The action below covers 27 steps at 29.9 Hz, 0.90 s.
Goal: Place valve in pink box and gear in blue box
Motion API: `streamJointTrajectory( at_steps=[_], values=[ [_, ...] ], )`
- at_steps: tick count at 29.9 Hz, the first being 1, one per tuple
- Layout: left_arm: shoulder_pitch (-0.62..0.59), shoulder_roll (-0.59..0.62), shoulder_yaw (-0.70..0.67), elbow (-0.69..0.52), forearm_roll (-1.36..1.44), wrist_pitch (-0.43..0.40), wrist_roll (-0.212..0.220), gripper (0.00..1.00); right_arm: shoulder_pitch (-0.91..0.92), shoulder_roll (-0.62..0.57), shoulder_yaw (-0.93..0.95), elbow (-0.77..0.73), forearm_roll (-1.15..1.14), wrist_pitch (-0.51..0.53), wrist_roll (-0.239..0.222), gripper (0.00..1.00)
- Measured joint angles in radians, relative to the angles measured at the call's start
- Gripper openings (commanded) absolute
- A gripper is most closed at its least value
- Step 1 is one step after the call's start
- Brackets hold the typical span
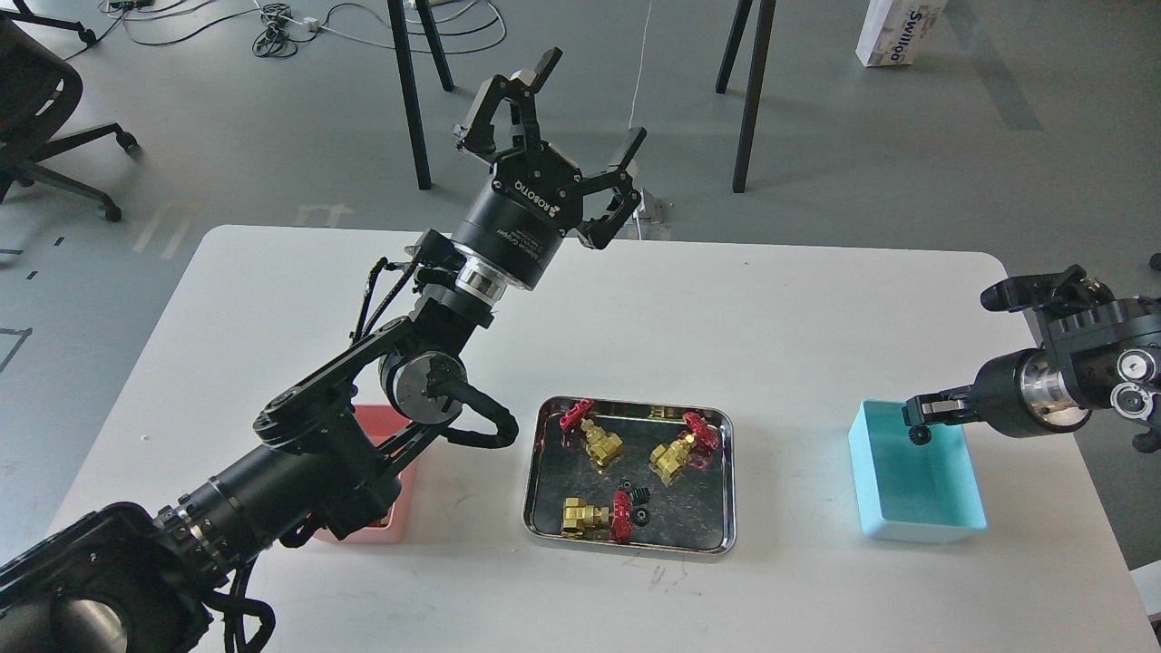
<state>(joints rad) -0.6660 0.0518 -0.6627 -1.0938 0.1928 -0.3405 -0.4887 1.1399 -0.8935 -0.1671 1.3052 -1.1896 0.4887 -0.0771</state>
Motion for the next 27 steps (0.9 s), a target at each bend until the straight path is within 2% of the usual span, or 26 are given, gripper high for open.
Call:
streamJointTrajectory(
  at_steps=[6,10,12,14,16,18,20,22,27],
  values=[
    [-0.063,0.04,0.0,0.061,0.028,-0.011,0.0,0.99,-0.009,0.0,0.131,-0.008,0.216,0.0,0.005,1.0],
    [-0.143,0.14,0.04,0.095,0.027,-0.037,0.0,0.99,-0.017,0.027,0.292,-0.076,0.415,-0.01,0.016,1.0],
    [-0.199,0.2,0.103,0.113,0.026,-0.086,0.0,1.0,-0.029,0.072,0.4,-0.148,0.584,-0.016,0.043,1.0],
    [-0.259,0.248,0.184,0.144,0.031,-0.129,0.0,1.0,-0.047,0.123,0.48,-0.232,0.766,-0.012,0.11,1.0],
    [-0.31,0.278,0.258,0.234,0.034,-0.143,0.0,1.0,-0.08,0.178,0.539,-0.305,0.944,-0.004,0.229,1.0],
    [-0.335,0.269,0.276,0.354,0.018,-0.146,0.0,1.0,-0.119,0.217,0.572,-0.352,1.077,-0.001,0.347,1.0],
    [-0.343,0.227,0.25,0.475,-0.014,-0.148,0.0,1.0,-0.161,0.25,0.598,-0.392,1.182,0.0,0.436,1.0],
    [-0.344,0.185,0.205,0.579,-0.047,-0.148,0.0,1.0,-0.196,0.296,0.625,-0.435,1.248,0.0,0.481,1.0],
    [-0.302,0.115,0.109,0.661,-0.075,-0.148,0.0,1.0,-0.241,0.393,0.685,-0.48,1.279,0.0,0.5,1.0]
  ],
)
